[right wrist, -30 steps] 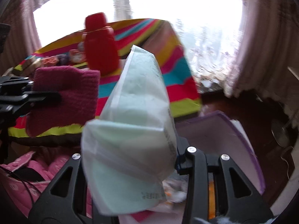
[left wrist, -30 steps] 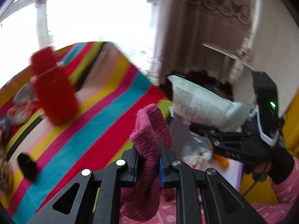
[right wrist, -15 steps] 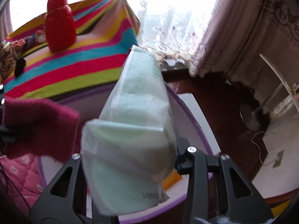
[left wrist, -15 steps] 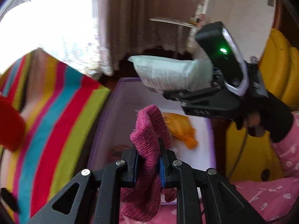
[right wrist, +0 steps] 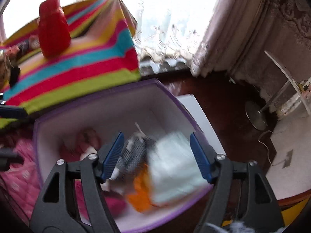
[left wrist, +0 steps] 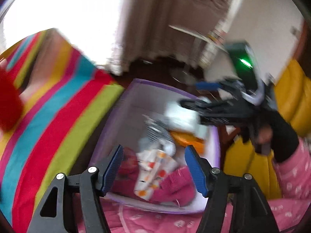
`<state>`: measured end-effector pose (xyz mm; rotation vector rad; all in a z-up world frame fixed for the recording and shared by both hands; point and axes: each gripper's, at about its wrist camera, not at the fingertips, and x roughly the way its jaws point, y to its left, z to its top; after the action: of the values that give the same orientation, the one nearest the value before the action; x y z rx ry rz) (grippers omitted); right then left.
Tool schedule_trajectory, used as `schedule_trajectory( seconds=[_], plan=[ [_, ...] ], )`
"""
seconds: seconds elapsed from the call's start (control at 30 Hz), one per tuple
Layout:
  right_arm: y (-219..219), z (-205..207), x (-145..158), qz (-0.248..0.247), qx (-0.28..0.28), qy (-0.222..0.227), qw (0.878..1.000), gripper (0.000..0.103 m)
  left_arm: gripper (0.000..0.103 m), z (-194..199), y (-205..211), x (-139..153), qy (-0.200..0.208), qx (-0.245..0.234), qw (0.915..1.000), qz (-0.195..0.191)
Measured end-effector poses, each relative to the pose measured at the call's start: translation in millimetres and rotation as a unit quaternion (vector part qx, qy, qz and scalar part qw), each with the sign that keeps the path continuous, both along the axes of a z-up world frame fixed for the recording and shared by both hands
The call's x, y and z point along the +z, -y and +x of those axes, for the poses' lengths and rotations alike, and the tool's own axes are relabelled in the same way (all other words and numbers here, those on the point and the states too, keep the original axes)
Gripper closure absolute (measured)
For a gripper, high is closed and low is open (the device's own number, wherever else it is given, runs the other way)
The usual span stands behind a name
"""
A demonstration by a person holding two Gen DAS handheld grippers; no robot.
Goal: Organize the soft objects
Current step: 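Carry glove and packet into the purple-rimmed box and open both tools, then move both tools back over the table toward the black sock and pink towel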
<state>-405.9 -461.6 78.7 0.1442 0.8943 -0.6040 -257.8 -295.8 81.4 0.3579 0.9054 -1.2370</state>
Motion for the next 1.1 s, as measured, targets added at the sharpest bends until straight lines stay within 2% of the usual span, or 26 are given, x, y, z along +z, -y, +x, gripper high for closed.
schedule_trajectory(
  seconds=[0.07, 0.17, 0.27, 0.37, 0.47, 0.5, 0.53, 0.63, 0.7, 0.8, 0.9, 0.97, 1.0, 1.03, 1.07, 1.1],
  plan=[
    [-7.5, 12.3, 6.5, -0.007, 0.015, 0.013, 1.000, 0.030, 0.035, 19.8, -17.7, -0.1, 0.006, 0.049, 0.9988, -0.008],
    [-19.3, 35.7, 6.5, -0.008, 0.040, 0.026, 0.999, 0.028, 0.032, 54.7, -58.3, -7.8, 0.053, 0.145, 0.9880, 0.011],
    [-38.9, 60.9, -0.8, 0.009, 0.068, 0.027, 0.997, 0.028, 0.032, 81.8, -111.7, -18.9, 0.081, 0.228, 0.9698, 0.033],
    [-63.7, 83.6, -8.7, 0.028, 0.103, 0.025, 0.994, 0.028, 0.032, 101.8, -158.2, -28.7, 0.076, 0.289, 0.9535, 0.042],
    [-89.2, 115.2, -18.2, 0.062, 0.148, 0.024, 0.987, 0.028, 0.030, 118.5, -207.5, -41.4, 0.068, 0.362, 0.9288, 0.045],
    [-99.7, 127.0, -20.8, 0.071, 0.166, 0.024, 0.983, 0.028, 0.029, 122.6, -217.4, -44.0, 0.065, 0.375, 0.9237, 0.045],
    [-109.2, 134.8, -23.3, 0.076, 0.179, 0.023, 0.981, 0.028, 0.029, 130.7, -232.0, -47.5, 0.059, 0.398, 0.9144, 0.046],
    [-139.7, 169.2, -27.3, 0.085, 0.217, 0.019, 0.972, 0.028, 0.029, 152.7, -257.0, -48.9, 0.049, 0.436, 0.8976, 0.039],
    [-155.9, 188.9, -28.3, 0.090, 0.239, 0.019, 0.967, 0.028, 0.023, 173.7, -262.6, -49.9, 0.045, 0.457, 0.8879, 0.034],
    [-177.2, 216.9, -30.5, 0.085, 0.262, 0.017, 0.961, 0.028, 0.021, 199.0, -258.3, -55.5, 0.041, 0.460, 0.8865, 0.034],
    [-189.6, 240.5, -30.4, 0.088, 0.271, 0.021, 0.958, 0.028, 0.021, 230.1, -257.4, -67.8, 0.010, 0.465, 0.8849, 0.026],
    [-193.5, 257.2, -29.2, 0.092, 0.282, 0.026, 0.954, 0.028, 0.021, 247.9, -253.9, -79.8, -0.003, 0.466, 0.8836, 0.040],
    [-197.3, 267.2, -27.3, 0.086, 0.288, 0.033, 0.953, 0.028, 0.021, 253.0, -251.5, -83.7, 0.007, 0.466, 0.8833, 0.053],
    [-199.6, 276.6, -25.1, 0.079, 0.291, 0.036, 0.953, 0.028, 0.021, 255.0, -247.9, -84.5, 0.034, 0.462, 0.8836, 0.066],
    [-203.5, 288.6, -23.1, 0.071, 0.296, 0.038, 0.952, 0.028, 0.022, 258.9, -243.9, -87.0, 0.050, 0.452, 0.8866, 0.083],
    [-205.2, 298.3, -22.4, 0.069, 0.299, 0.037, 0.951, 0.028, 0.036, 260.2, -240.6, -88.6, 0.062, 0.435, 0.8937, 0.093]
  ],
)
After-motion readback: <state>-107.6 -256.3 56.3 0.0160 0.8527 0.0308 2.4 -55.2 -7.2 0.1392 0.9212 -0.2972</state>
